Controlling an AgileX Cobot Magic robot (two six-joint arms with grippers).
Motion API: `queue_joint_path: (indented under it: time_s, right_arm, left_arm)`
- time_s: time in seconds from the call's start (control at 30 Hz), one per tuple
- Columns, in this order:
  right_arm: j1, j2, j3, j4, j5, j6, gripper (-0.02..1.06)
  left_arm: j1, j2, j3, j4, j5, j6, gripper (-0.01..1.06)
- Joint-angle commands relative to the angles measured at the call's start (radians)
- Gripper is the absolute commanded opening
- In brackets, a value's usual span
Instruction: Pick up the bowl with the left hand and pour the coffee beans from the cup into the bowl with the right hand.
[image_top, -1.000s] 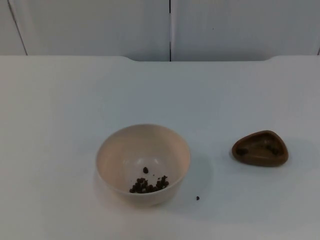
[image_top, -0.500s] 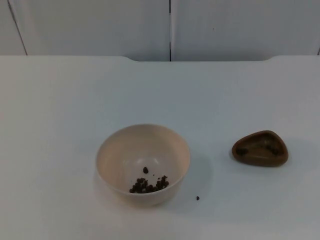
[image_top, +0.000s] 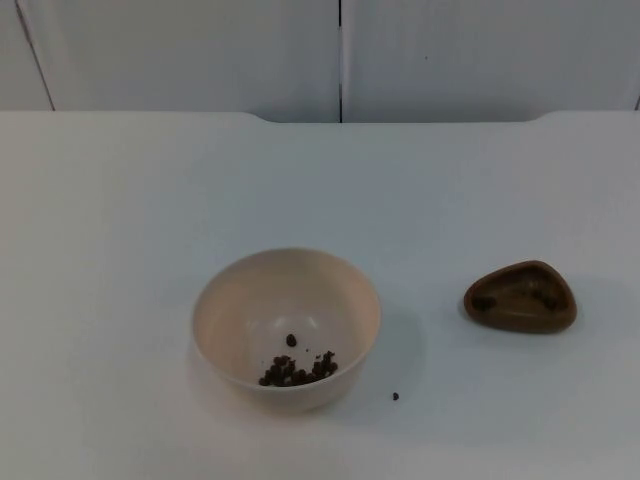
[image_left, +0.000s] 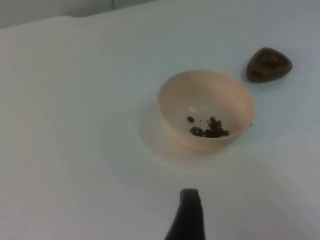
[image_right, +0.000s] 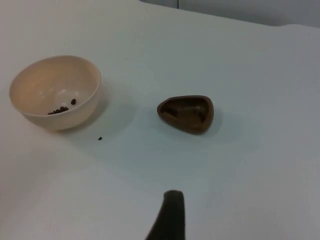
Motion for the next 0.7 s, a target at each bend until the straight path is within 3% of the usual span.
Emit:
queue_joint_path:
  time_s: [0.0,0.17,0.3,0.43,0.47,0.67]
  right_arm:
    - [-0.001,-0.004,0.002,-0.001,-0.004,0.001,0.72]
    - [-0.001,-0.004,0.002,-0.001,-0.004,0.001,0.73]
    - [-0.001,-0.004,0.002,-0.001,-0.004,0.001,0.82]
    - [-0.001,-0.004,0.002,-0.001,-0.004,0.001,1.04]
    - [-0.001,-0.004,0.002,-0.001,-0.004,0.001,1.05]
    - [-0.001,-0.004,0.002,-0.001,-0.004,0.001,1.05]
  left_arm:
    - [0.001,-0.005,0.004,0.000,0.001,0.004,0.68]
    - [0.001,-0.005,0.004,0.000,0.001,0.004,0.68]
    - [0.001,-0.005,0.004,0.000,0.001,0.006,0.71]
    - [0.001,-0.005,0.004,-0.002,0.001,0.006,0.99]
    - [0.001,-0.005,0.004,-0.002,0.001,0.006,1.05]
    - [0.001,-0.005,0.004,-0.002,0.001,0.006,1.05]
